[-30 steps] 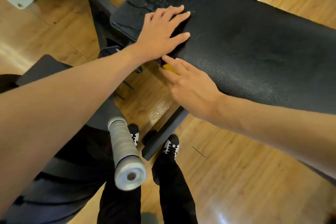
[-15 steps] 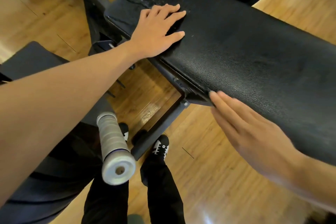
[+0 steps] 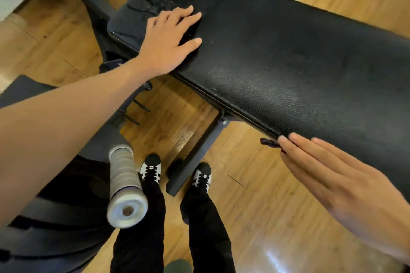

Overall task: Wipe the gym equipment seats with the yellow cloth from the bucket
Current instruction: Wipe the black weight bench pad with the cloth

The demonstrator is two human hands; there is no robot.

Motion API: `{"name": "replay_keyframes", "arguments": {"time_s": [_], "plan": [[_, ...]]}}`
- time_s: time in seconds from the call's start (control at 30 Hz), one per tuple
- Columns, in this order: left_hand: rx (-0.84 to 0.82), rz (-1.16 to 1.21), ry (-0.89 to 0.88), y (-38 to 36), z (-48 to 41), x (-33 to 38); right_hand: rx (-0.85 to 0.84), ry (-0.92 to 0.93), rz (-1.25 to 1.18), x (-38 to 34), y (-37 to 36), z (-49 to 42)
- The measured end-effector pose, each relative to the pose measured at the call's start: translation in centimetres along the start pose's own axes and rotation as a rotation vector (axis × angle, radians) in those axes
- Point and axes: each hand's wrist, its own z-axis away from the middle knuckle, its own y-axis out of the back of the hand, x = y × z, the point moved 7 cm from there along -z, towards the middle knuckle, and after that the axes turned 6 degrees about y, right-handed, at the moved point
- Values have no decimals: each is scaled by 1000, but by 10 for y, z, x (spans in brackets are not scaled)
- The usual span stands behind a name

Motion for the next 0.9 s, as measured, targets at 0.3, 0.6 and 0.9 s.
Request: {"name": "replay_keyframes", "arguments": {"time_s": [0.3, 0.6, 0.9], "plan": [[12, -3, 0, 1, -2, 1, 230, -152, -102, -2, -1, -133], [9, -20, -4, 1, 0, 0, 114, -230, -167, 9, -2, -91], [18, -8, -26, -1, -3, 0, 156, -384, -266, 14, 6, -74]]}}
